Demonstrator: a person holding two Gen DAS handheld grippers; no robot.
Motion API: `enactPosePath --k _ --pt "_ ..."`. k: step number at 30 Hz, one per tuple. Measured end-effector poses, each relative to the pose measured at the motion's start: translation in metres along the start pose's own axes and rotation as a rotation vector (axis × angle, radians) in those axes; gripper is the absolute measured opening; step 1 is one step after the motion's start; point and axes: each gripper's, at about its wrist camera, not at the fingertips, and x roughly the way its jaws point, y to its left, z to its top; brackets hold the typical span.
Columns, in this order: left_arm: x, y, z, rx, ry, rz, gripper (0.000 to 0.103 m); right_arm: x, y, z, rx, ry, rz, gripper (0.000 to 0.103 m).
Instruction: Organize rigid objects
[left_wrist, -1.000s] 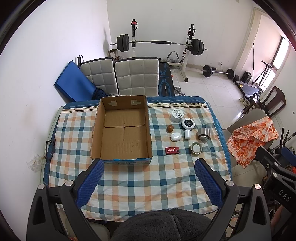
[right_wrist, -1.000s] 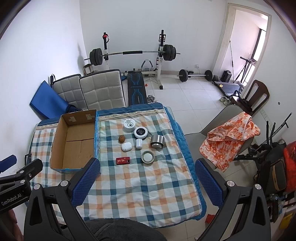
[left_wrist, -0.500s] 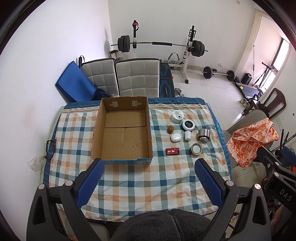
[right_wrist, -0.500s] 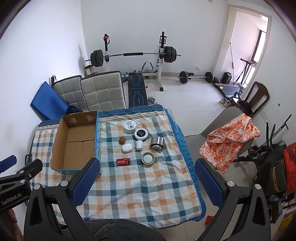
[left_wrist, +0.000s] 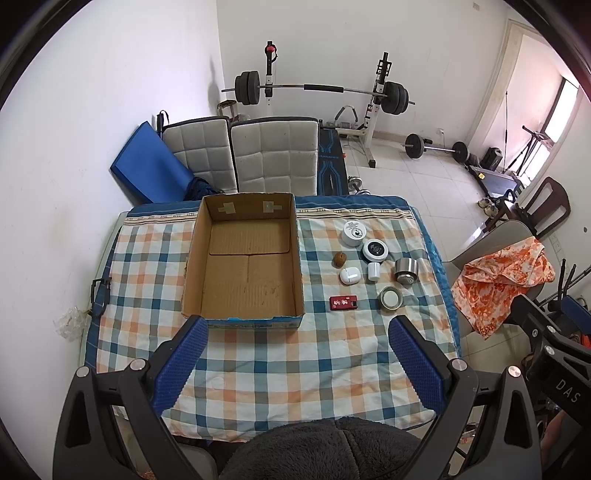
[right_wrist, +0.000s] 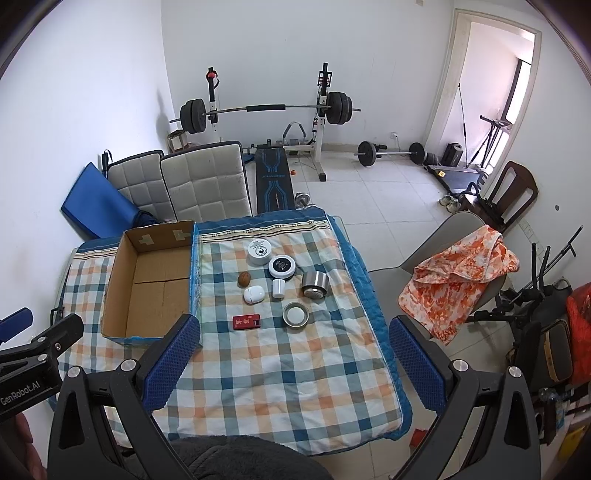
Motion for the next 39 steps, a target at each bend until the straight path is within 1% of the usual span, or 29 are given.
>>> enactPosePath --k 16,22,37,39 --pt "-0.009 0.001 0.008 -0.011 -0.003 -0.006 0.1 0.004 -0.003 -0.009 -0.001 0.003 0.0 0.103" --pt "-0.01 0.001 0.01 -0.009 -0.003 -0.003 0.1 0.005 -0.004 -0.008 0.003 0.003 0.005 0.103" --pt "-0.003 0.003 0.008 -0.011 -0.002 -0.002 0.1 0.006 -0.006 -0.005 0.007 0.006 0.014 0.103" --pt "0.0 0.003 0.009 -0.014 -0.009 0.007 0.1 0.009 -0.007 -0.005 0.017 0.011 0.018 0.103"
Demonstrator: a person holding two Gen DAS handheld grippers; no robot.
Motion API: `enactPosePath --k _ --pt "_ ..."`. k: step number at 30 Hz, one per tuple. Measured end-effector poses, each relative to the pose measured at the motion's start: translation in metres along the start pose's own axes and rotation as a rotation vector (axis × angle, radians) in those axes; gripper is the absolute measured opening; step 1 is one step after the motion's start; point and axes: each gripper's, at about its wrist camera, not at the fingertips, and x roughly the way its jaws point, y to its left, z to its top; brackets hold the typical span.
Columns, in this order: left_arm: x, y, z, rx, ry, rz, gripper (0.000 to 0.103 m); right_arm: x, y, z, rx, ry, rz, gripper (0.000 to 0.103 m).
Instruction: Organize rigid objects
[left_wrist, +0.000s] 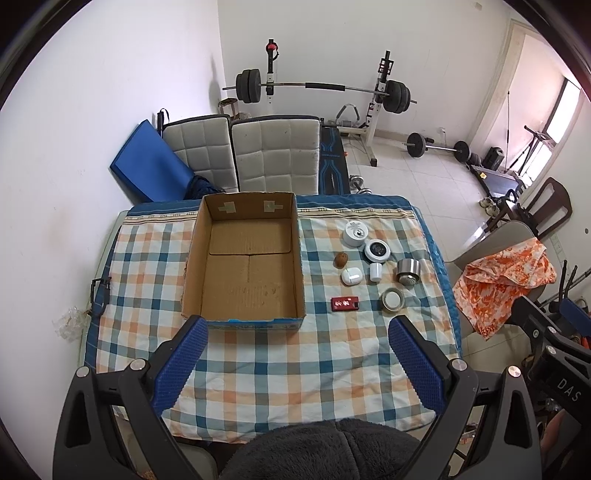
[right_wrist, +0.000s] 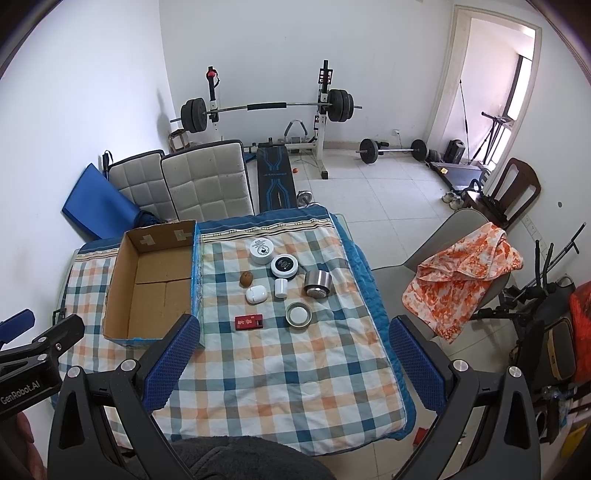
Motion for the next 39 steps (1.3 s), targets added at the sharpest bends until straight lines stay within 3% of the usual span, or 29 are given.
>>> enactPosePath --k 7,13,25,29,39 --pt "0.058 0.028 0.021 -0.024 0.03 0.105 0.1 0.064 -0.01 0.013 0.05 0.074 -0.003 0.103" --pt "0.132 0.064 0.035 -0.019 0.117 0.148 0.1 0.168 -0.011 0.021 0.095 0.222 0.003 0.103" --pt "0.272 0.125 0.027 -0.062 0.319 0.107 0.1 0.341 -0.008 -0.006 0.191 0.481 -0.035 0.103" --pt "0.31 0.156 0.02 -0.1 0.382 0.103 0.1 0.375 -0.011 -0.017 0.256 0.545 -0.041 0.103" --pt "0.367 0.209 0.002 -0.157 0.519 0.127 0.099 0.412 0.023 -0.021 0.195 0.595 -0.049 0.103"
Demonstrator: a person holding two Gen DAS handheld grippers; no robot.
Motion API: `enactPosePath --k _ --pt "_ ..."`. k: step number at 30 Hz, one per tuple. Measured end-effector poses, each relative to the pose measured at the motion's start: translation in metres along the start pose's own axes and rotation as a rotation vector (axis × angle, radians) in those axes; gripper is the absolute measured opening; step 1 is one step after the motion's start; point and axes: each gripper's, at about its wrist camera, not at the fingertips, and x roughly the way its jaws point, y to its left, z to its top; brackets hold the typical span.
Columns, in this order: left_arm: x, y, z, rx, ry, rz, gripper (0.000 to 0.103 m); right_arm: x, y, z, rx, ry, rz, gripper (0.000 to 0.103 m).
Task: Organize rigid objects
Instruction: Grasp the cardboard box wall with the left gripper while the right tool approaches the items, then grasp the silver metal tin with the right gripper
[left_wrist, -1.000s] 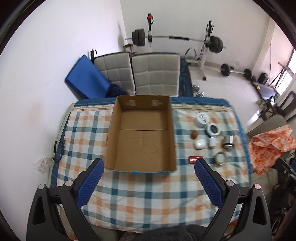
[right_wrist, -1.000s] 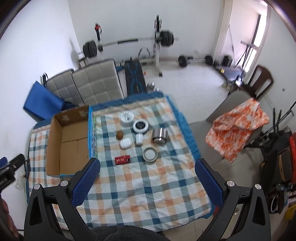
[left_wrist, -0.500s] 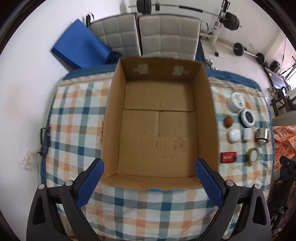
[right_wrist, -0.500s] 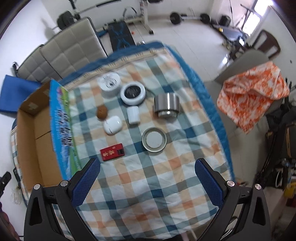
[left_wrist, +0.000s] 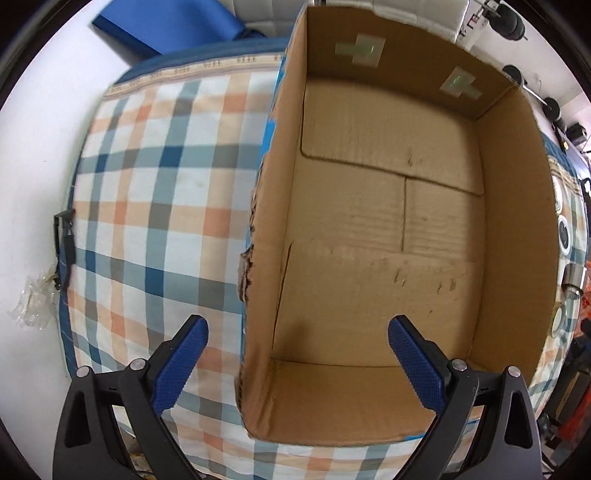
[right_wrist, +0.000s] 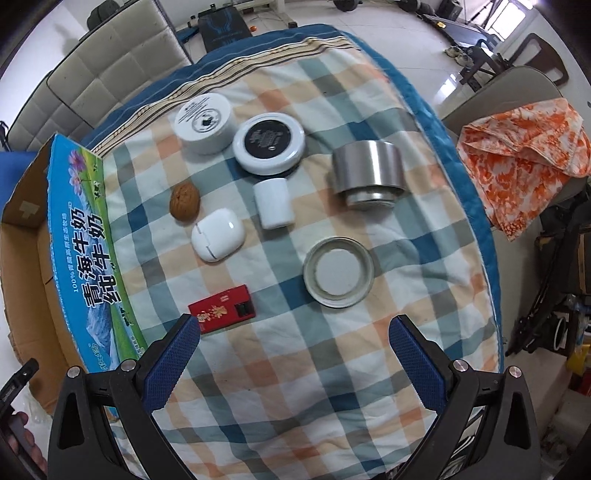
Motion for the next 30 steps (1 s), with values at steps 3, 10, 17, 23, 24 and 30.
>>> enactPosePath --k 3,10,17,23,24,30 --pt "0.012 0.006 0.0 0.009 0.03 -0.006 0.082 0.004 0.008 0.003 -0.014 0.005 0.002 0.103" --pt "0.035 0.01 -0.003 0.024 0.087 -0.016 0.046 0.007 0.019 0.004 -0.029 0.016 0.01 0.103" --pt "0.044 0.013 -0.007 0.033 0.088 -0.018 0.029 0.011 0.019 0.007 -0.017 0.019 0.011 0.103" --pt "0.054 0.008 -0.011 0.051 0.087 0.011 0.02 0.017 0.015 0.011 0.012 0.016 0.013 0.103" --pt "0.055 0.008 -0.011 0.05 0.085 0.013 0.018 0.019 0.013 0.012 0.025 0.011 0.011 0.103" --pt "0.064 0.008 -0.018 0.058 0.076 0.048 0.008 0.026 -0.001 0.023 0.147 -0.036 0.01 0.103"
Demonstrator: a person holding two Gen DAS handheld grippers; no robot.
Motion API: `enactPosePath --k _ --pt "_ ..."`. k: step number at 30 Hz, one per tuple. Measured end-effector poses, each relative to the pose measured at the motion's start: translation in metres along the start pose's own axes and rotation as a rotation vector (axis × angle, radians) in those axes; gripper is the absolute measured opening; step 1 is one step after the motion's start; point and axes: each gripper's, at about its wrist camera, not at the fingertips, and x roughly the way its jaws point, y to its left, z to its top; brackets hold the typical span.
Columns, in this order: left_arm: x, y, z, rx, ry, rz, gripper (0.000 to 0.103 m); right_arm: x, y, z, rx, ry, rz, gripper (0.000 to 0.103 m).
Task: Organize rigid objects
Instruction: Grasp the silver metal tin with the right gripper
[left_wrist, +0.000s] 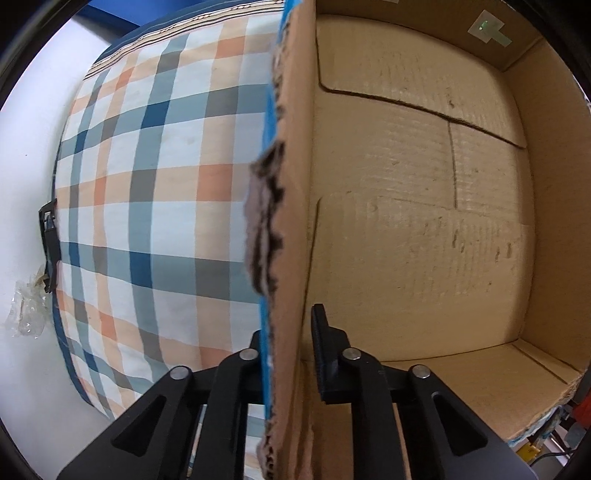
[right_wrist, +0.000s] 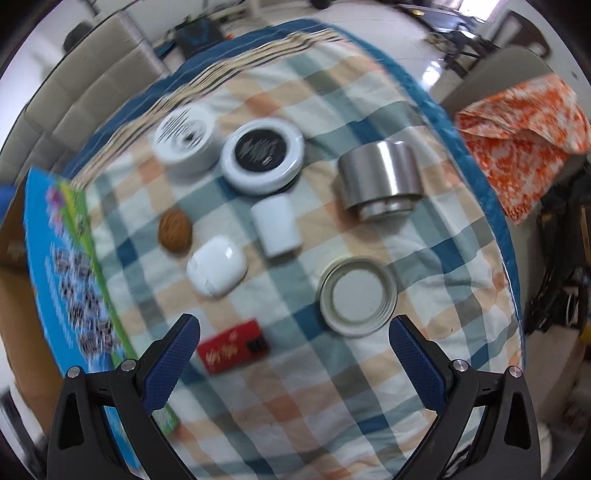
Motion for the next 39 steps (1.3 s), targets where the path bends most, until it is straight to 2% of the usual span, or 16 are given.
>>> enactPosePath --k 5,8,13,15,18,21,23,25,28,32,39 --pt "0.003 -0.003 -0.004 -0.005 0.013 0.016 0.007 0.005 -0.029 0.027 0.225 -0.043 0.081 0.103" --pt "0.006 -0.006 -0.004 -0.005 0.009 0.023 0.007 0.014 -0.049 0.045 0.375 -0.063 0.095 0.103" --pt "0.006 -0.001 -0.008 -0.023 0.001 0.006 0.007 0.038 -0.063 0.069 0.472 -0.05 0.065 0.103" --pt "0.006 -0.001 -0.009 -0.029 -0.003 0.004 0.007 0.048 -0.067 0.072 0.499 -0.029 0.055 0.103" --pt "0.007 0.007 -0.013 -0.036 -0.007 -0.007 0.007 0.065 -0.071 0.076 0.528 0.003 0.06 0.093" --pt "0.009 0.011 -0.014 -0.043 -0.007 -0.014 0.007 0.078 -0.071 0.08 0.534 0.007 0.031 0.089" --pt "0.011 0.016 -0.016 -0.046 -0.005 -0.019 0.007 0.082 -0.073 0.08 0.536 0.001 0.014 0.078" --pt "0.008 0.017 -0.015 -0.044 -0.001 -0.019 0.007 0.085 -0.075 0.079 0.527 -0.007 0.016 0.072" --pt "0.01 0.019 -0.016 -0.037 0.001 -0.017 0.007 0.08 -0.08 0.071 0.541 -0.017 0.054 0.072" --pt "0.016 0.02 -0.016 -0.039 0.008 -0.02 0.007 0.077 -0.093 0.063 0.642 -0.04 0.138 0.073" --pt "0.017 0.018 -0.015 -0.04 0.005 -0.019 0.007 0.072 -0.093 0.059 0.649 -0.095 0.124 0.066"
